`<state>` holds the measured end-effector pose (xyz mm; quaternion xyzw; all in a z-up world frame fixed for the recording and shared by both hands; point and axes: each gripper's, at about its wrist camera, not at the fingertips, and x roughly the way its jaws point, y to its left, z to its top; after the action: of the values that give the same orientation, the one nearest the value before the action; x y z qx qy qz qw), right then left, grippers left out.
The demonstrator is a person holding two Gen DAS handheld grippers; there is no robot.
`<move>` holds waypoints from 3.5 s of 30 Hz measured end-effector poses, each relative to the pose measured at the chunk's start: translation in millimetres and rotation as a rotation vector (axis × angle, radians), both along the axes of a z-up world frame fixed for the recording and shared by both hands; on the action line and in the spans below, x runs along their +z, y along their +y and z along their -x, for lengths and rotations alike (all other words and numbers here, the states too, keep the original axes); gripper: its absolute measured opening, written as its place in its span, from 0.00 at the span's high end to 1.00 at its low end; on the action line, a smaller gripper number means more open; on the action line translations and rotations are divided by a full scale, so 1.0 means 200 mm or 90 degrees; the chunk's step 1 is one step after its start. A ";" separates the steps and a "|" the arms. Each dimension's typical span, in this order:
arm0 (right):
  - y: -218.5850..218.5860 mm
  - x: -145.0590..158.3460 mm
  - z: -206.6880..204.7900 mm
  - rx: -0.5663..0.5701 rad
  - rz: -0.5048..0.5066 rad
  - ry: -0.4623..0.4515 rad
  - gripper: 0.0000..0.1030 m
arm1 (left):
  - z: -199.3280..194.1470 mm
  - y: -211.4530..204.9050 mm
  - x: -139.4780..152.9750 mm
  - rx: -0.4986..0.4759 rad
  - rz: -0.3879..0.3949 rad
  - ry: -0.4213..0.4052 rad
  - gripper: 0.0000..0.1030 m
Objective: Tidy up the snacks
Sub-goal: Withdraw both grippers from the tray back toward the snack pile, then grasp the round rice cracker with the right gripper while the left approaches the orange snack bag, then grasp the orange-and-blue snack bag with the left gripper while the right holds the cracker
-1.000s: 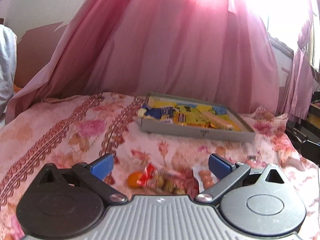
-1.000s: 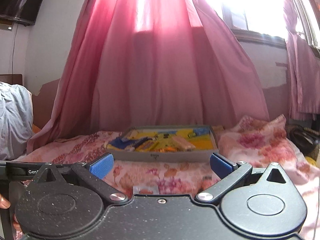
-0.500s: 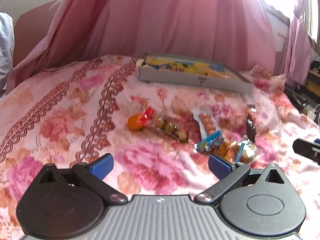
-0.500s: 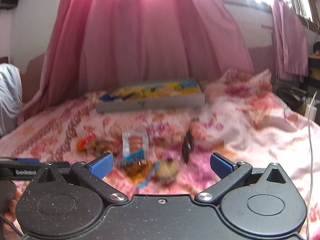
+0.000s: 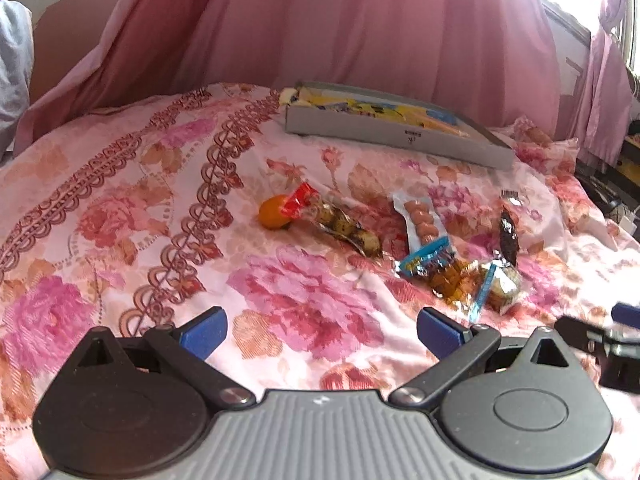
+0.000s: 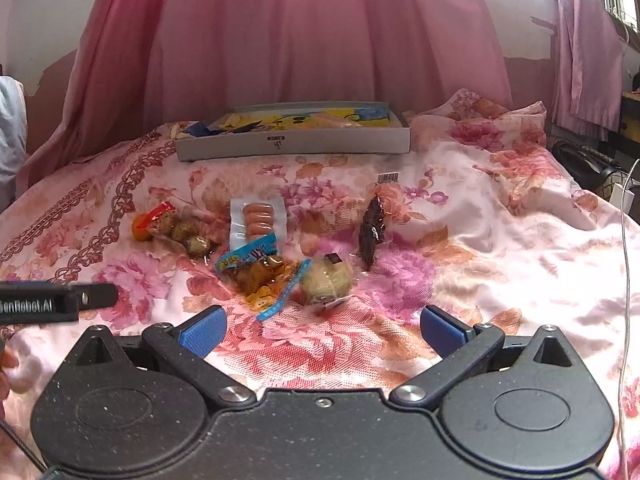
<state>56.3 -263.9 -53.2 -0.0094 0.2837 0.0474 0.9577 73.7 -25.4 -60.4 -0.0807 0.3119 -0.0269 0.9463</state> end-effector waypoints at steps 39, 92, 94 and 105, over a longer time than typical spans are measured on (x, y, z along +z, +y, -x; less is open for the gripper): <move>-0.01 -0.29 -0.56 0.160 0.151 0.036 0.17 | -0.76 -0.41 -0.10 -0.255 0.029 0.105 0.00; -0.21 -0.26 -0.35 0.093 0.028 0.076 0.50 | -0.55 -0.45 -0.09 -0.285 -0.077 0.088 0.40; -0.20 -0.26 -0.34 0.096 0.031 0.075 0.50 | -0.52 -0.45 -0.08 -0.290 -0.076 0.088 0.40; -0.21 -0.27 -0.34 0.108 0.036 0.079 0.50 | -0.52 -0.52 -0.14 -0.352 -0.119 0.112 0.19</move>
<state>125.2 -305.3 -106.4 -0.0573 0.3417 0.1207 0.9303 178.1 -130.1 -88.9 0.0928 0.4039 -0.2479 0.8757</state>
